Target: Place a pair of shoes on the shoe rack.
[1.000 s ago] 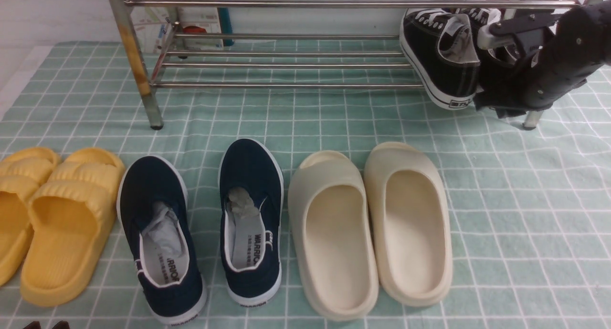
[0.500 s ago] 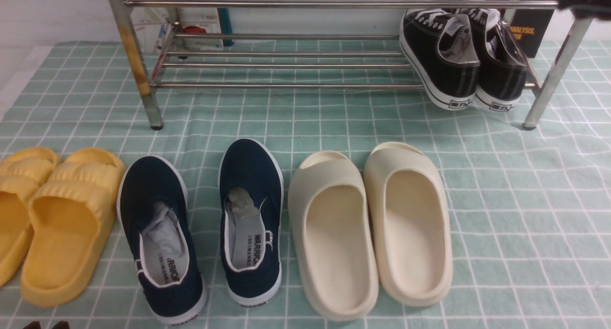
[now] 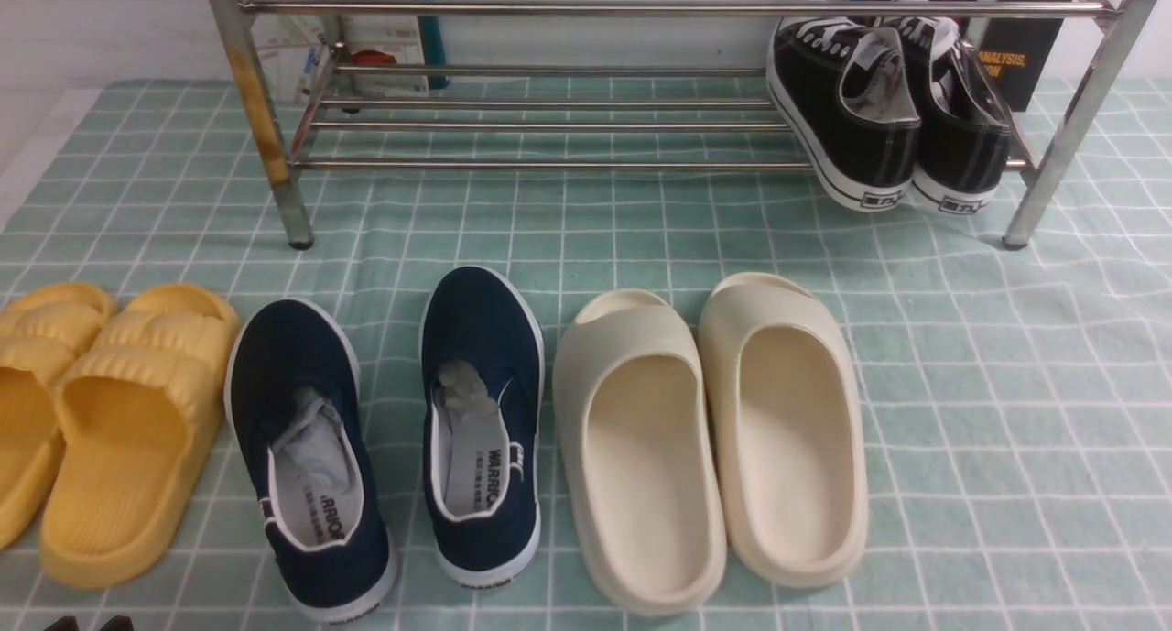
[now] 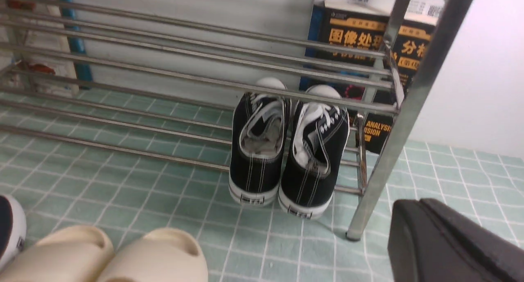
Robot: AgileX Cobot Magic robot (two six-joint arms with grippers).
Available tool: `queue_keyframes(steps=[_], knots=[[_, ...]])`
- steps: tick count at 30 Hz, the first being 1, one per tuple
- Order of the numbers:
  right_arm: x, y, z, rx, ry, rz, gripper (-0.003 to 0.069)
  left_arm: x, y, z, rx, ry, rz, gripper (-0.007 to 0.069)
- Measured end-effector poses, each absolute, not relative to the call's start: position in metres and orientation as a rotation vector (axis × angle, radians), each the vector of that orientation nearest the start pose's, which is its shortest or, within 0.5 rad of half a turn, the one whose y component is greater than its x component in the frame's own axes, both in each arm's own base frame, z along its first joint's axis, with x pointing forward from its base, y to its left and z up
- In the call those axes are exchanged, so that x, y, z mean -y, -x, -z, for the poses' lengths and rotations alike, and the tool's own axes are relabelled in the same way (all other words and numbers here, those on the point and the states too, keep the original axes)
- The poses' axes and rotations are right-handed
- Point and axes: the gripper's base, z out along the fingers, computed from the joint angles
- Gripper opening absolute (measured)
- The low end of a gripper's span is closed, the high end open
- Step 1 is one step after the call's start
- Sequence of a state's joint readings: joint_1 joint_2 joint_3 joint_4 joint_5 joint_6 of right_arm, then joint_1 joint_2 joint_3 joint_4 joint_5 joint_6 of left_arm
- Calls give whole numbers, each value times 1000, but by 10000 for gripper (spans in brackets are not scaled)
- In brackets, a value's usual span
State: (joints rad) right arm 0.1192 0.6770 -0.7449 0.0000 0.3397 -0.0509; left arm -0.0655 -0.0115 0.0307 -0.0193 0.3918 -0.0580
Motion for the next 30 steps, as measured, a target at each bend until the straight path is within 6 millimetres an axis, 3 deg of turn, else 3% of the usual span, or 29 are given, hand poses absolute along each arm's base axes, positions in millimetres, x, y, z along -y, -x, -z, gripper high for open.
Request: queue_keyframes(steps=[2, 6, 8, 13, 24, 30], knots=[[-14, -120, -338, -1731, 150, -48, -2, 4, -52, -168, -1896, 5, 103, 239], [-13, -105, -285, -1717, 150, -47, 0, 4, -52, -168, -1896, 5, 103, 239], [-11, -95, -249, -1670, 146, -48, 1, 4, -52, -168, -1896, 5, 103, 239], [-10, -86, -206, -1630, 144, -48, 2, 4, -52, -168, -1896, 5, 103, 239], [-9, -78, -176, -1894, 165, -41, 9, 4, -52, -168, -1895, 4, 103, 239], [-6, -62, -175, -1871, 147, -30, 13, 4, -52, -168, -1896, 4, 103, 239]])
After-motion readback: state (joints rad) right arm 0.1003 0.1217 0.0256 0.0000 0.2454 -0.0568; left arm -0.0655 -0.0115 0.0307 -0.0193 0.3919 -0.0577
